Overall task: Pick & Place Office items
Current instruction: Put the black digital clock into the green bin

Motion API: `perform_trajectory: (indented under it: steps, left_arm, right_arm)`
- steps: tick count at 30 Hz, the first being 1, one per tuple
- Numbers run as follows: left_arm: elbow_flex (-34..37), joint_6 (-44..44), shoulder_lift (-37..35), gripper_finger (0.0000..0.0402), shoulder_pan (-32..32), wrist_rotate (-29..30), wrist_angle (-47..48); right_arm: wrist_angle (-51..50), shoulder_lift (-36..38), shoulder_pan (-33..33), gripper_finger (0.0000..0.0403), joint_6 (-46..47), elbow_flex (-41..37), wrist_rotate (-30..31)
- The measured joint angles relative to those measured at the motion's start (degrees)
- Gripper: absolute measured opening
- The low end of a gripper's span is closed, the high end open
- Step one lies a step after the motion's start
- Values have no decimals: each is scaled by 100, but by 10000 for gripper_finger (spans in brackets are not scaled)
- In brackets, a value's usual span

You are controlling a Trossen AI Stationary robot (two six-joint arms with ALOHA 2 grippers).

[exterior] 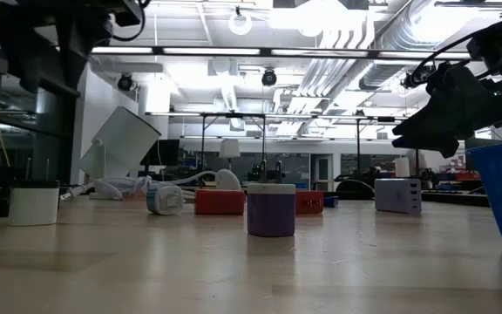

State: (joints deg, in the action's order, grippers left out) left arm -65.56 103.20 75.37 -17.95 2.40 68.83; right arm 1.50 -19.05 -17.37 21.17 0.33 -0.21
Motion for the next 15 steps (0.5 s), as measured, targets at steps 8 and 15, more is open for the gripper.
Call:
perform_trajectory:
  steps: [8, 15]
  left_arm:
    - [0, 200, -85, 209, -189, 93, 279]
    - [0, 140, -83, 209, -167, 95, 278]
  right_arm:
    - [0, 0, -2, 184, 0, -1, 2]
    - [0, 0, -2, 184, 0, 1, 0]
